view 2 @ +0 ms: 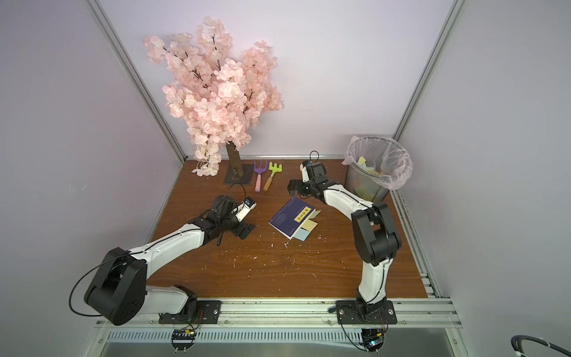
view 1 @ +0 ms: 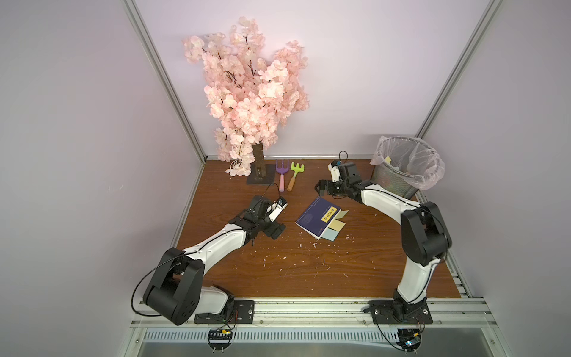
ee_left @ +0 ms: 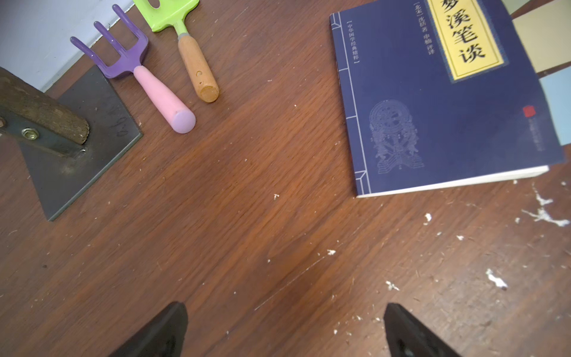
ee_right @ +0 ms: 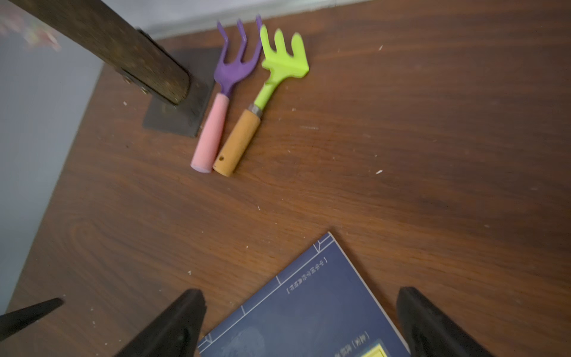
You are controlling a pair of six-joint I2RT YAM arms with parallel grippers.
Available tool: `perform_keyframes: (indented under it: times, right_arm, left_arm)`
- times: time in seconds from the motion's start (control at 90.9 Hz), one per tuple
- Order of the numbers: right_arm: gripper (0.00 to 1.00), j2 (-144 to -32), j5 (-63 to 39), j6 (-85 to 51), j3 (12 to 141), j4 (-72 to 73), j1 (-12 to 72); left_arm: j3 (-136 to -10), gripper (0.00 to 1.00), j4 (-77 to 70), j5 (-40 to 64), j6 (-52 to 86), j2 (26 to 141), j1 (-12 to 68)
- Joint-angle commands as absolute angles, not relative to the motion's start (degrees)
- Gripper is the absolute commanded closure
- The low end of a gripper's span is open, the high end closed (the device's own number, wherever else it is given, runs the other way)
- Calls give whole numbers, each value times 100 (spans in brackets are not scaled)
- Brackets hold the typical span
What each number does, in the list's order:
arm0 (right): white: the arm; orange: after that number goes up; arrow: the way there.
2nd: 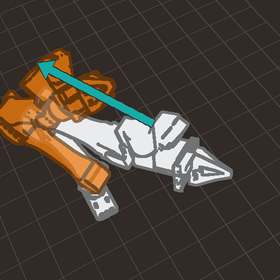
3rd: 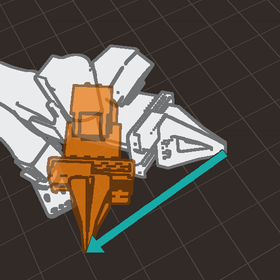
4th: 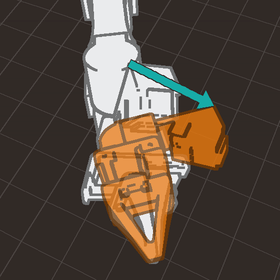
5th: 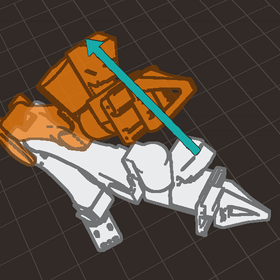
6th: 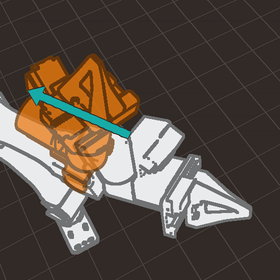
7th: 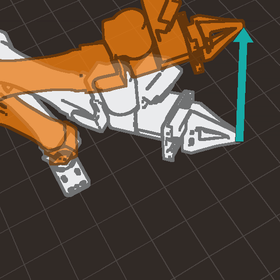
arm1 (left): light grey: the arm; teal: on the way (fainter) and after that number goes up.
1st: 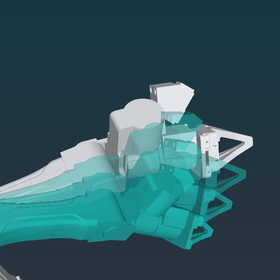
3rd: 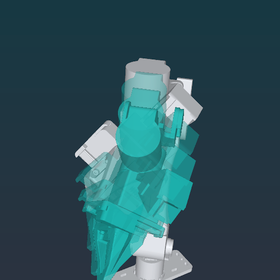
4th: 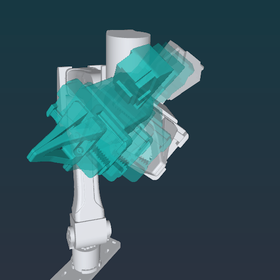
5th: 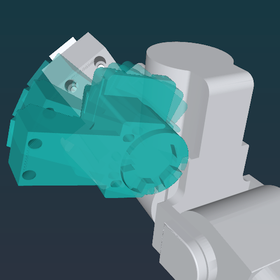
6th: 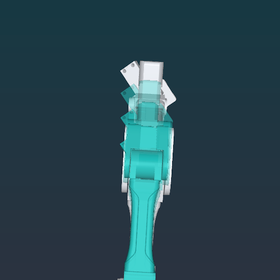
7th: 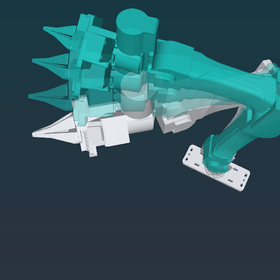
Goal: Peel off the used sticky note
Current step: Adjust the book at the center of the board.
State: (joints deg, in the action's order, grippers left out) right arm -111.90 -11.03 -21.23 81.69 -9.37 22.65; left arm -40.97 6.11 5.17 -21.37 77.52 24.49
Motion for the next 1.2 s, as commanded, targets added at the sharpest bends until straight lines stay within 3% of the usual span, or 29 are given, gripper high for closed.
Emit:
perform_keyframes:
  times: [0.0, 0.187, 0.616, 0.914, 1.189]
  right_arm:
    - [2, -11626, -1436, -1826, 8812, -1691, 2307]
    - [1, -12378, -1607, -1572, 9523, -2182, 2374]
    - [3, -12364, -2382, -957, 8968, -2244, 2971]
    - [4, -11744, -2859, -1210, 8031, -1690, 3351]
    - [1, -10520, -2419, -2112, 7636, -1323, 3271]
  left_arm:
    - [-3911, 1, 745, 337, -2221, 7569, 2496]
    - [-3755, 1, 702, 165, -2206, 7449, 2496]
    - [-3547, 1, 734, 118, -2232, 7264, 2496]
    - [-3395, 1, 708, 213, -2206, 7211, 2613]
    - [-3631, 1, 468, -187, -2127, 7379, 2975]
